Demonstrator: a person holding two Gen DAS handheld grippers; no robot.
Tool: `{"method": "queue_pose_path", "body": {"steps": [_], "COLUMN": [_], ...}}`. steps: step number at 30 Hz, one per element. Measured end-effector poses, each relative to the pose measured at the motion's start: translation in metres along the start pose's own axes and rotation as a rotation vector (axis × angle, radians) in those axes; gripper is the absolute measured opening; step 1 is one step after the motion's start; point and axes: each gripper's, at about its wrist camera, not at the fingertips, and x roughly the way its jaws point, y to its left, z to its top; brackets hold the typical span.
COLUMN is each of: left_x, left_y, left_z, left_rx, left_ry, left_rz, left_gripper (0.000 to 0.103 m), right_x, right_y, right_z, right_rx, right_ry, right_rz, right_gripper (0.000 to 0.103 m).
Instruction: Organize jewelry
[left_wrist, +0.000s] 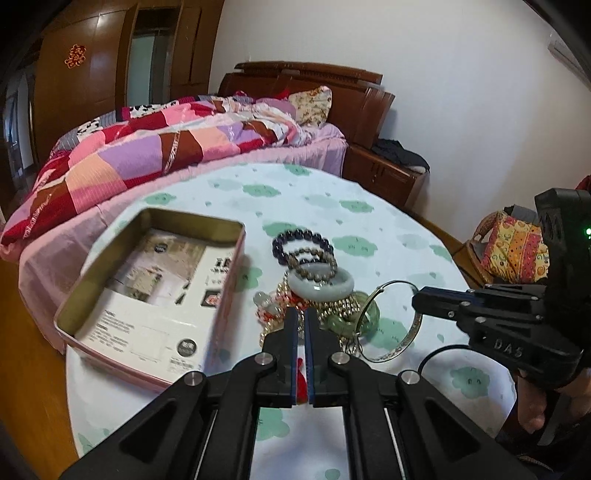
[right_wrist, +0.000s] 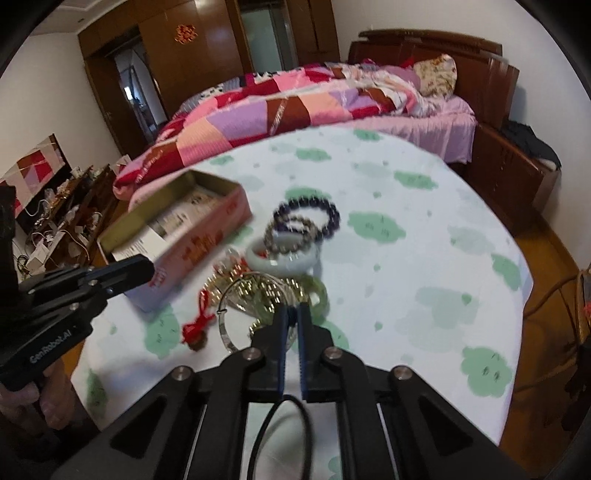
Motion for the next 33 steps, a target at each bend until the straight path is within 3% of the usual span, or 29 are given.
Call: {"method": "queue_pose_path", "body": {"steps": [9,15,22,33], "left_x": [-0.009,-0.003,0.025,0.055], "left_y": [0.038,0.074,0.114,0.137], "left_z": [0.021,0.028,0.041,0.044], "left_rx": [-0.051,-0.097,-0.139,-0.153], "left_ry": [-0.063,-0.077,-0.028,0.04], "left_rz": [0.073,0.169,0.204,0.245], "left_gripper": [0.002,0.002,0.002,0.002], "right_x": [-0.003,0.01,0.042,0.09], "right_y": [0.012,0.033,0.063,0.098], "right_z": [0.035,0.056,0.076,0.093], "right_rx": [-0.051,-0.096,-0.123,-0.135], "right_ry": [-0.056,-0.057,-0.049,-0.006], "right_rz": [0.028,0.076,0.131,0.154], "right_gripper": [0.007,0.007,0.007,0.007]}}
